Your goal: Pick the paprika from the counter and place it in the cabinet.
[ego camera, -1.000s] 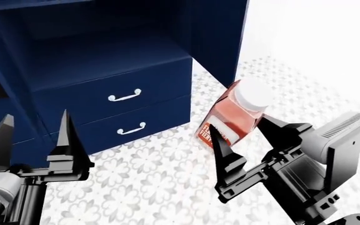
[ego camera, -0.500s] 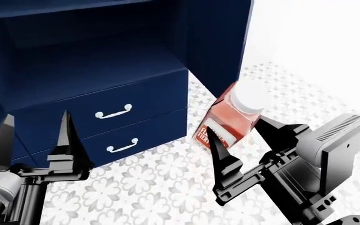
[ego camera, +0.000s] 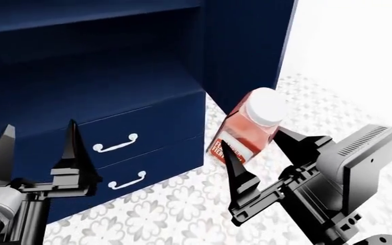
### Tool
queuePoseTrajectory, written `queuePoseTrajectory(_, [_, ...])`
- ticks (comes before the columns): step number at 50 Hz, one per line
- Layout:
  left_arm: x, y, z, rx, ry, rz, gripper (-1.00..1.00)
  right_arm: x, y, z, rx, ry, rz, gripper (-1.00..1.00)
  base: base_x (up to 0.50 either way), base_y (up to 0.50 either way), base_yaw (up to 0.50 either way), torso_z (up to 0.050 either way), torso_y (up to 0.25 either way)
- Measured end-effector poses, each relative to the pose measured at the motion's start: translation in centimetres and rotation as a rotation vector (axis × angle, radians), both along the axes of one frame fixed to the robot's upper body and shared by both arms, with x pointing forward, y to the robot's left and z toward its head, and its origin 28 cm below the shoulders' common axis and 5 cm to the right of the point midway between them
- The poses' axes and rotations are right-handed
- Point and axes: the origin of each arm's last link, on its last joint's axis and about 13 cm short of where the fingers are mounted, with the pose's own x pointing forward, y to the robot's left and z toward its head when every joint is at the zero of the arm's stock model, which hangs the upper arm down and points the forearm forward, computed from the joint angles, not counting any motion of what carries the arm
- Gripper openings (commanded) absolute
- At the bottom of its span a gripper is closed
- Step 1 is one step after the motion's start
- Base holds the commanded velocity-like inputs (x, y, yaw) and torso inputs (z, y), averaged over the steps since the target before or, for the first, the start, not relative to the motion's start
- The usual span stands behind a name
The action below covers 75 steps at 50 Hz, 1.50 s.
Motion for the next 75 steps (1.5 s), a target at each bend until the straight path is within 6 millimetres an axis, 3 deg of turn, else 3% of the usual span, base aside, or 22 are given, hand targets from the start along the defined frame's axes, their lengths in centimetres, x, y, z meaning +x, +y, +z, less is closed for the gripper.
queuePoseTrajectory(14, [0.06,0.03,0.01,-0.001,0.002,0.000,1.00,0.04,0.12,0.00,-0.004,-0.001,0.005,-1.00,0.45,-0.22,0.00,0.000,0.001])
queuePoseTrajectory(33, [0.01,0.05,0.03,-0.002,0.002,0.001,1.00,-0.01,0.22,-0.11,-0.008,0.013,0.008,-1.00,0.00,0.00,0.01,0.000,0.001])
queuePoseTrajectory(75, [0.04,0.07,0.01,-0.001,0.001,0.002,1.00,-0.18,0.29,-0.17,-0.026,-0.022,0.010,-1.00,0.00,0.00,0.50,0.000,0.000])
